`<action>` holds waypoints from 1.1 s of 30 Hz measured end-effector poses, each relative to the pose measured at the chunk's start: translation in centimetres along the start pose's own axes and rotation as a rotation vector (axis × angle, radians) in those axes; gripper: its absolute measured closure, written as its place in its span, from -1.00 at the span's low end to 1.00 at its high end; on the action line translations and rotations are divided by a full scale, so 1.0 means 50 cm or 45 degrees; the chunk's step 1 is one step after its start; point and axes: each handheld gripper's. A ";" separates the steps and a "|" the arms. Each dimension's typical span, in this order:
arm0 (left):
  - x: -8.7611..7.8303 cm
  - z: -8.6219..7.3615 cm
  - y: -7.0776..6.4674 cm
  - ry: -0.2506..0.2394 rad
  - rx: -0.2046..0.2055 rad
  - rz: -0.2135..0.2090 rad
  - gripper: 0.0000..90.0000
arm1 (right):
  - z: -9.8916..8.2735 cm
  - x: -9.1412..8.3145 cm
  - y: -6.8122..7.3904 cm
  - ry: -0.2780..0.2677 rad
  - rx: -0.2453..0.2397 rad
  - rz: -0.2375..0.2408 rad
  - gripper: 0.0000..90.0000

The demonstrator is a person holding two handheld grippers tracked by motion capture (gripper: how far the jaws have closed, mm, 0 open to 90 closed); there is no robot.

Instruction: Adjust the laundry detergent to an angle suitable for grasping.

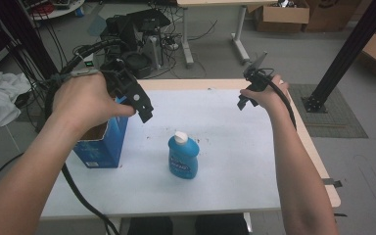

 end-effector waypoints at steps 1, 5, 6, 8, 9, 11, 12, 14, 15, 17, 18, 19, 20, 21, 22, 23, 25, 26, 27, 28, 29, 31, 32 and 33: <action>0.001 0.001 0.000 0.001 0.002 0.001 -0.82 | 0.000 0.000 -0.001 0.000 0.000 0.003 -0.50; 0.003 0.003 0.001 0.005 0.002 -0.003 -0.83 | 0.000 0.002 0.001 0.000 -0.007 0.002 -0.51; 0.004 0.004 0.002 0.008 0.002 -0.005 -0.83 | 0.000 0.002 0.002 0.002 -0.011 0.002 -0.51; 0.004 0.005 0.003 0.009 0.000 -0.005 -0.83 | 0.000 0.001 0.002 -0.001 -0.014 0.002 -0.51; 0.005 0.006 0.003 0.007 -0.003 -0.005 -0.83 | 0.000 0.000 0.001 -0.007 -0.013 0.000 -0.52; 0.005 0.006 0.003 0.008 -0.005 -0.006 -0.83 | 0.001 -0.001 0.000 -0.009 -0.013 0.004 -0.51; 0.005 0.006 0.002 0.004 -0.008 -0.004 -0.83 | 0.000 -0.002 -0.002 -0.014 -0.012 -0.003 -0.51; 0.006 0.006 0.001 0.006 -0.008 -0.008 -0.83 | 0.000 -0.002 -0.002 -0.012 -0.013 0.007 -0.51; 0.007 0.006 0.001 0.011 -0.009 -0.008 -0.83 | 0.000 -0.002 -0.002 -0.012 -0.013 0.007 -0.51; 0.006 0.007 -0.001 0.014 -0.007 -0.007 -0.83 | -0.002 -0.006 -0.001 -0.022 -0.009 0.005 -0.51; 0.005 0.007 -0.001 0.012 -0.006 -0.009 -0.83 | -0.002 -0.006 -0.001 -0.022 -0.009 0.005 -0.51; 0.005 0.006 -0.001 0.010 -0.007 -0.009 -0.82 | -0.003 -0.007 -0.001 -0.021 -0.010 0.005 -0.51; 0.005 0.006 -0.001 0.012 -0.009 -0.005 -0.83 | -0.005 -0.010 0.001 -0.018 -0.004 -0.001 -0.51; 0.005 0.005 -0.002 0.010 -0.010 -0.002 -0.83 | -0.007 -0.012 0.001 -0.023 -0.014 0.000 -0.50; 0.005 0.005 -0.002 0.010 -0.010 -0.002 -0.83 | -0.008 -0.015 0.002 -0.028 -0.013 -0.002 -0.50; 0.004 0.004 -0.002 0.011 -0.012 -0.004 -0.83 | -0.008 -0.015 0.002 -0.028 -0.013 -0.002 -0.50; 0.004 0.003 -0.002 0.008 -0.012 -0.004 -0.83 | -0.013 -0.025 0.003 -0.041 -0.018 -0.007 -0.50; 0.002 0.001 -0.001 0.007 -0.015 -0.003 -0.83 | -0.015 -0.029 0.005 -0.043 -0.015 -0.003 -0.50; 0.002 0.001 -0.001 0.007 -0.015 -0.003 -0.83 | -0.015 -0.029 0.005 -0.043 -0.015 -0.003 -0.50; 0.002 0.000 -0.001 0.005 -0.021 -0.004 -0.83 | -0.020 -0.038 0.008 -0.056 -0.025 -0.006 -0.49; 0.002 0.000 -0.001 0.005 -0.021 -0.004 -0.83 | -0.022 -0.043 0.010 -0.062 -0.028 -0.007 -0.49; 0.002 -0.001 -0.001 0.002 -0.021 -0.005 -0.83 | -0.026 -0.056 0.014 -0.071 -0.036 -0.014 -0.49; 0.002 -0.001 -0.001 0.002 -0.021 -0.007 -0.83 | -0.027 -0.060 0.016 -0.073 -0.036 -0.018 -0.49; 0.002 -0.001 -0.001 0.002 -0.021 -0.007 -0.83 | -0.027 -0.060 0.016 -0.073 -0.036 -0.018 -0.49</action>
Point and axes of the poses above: each handheld gripper's, and its own axes: x roughly forward along the jaws, z roughly out of its top, y roughly to its left, and after that the axes turned 9 degrees about x, right-handed
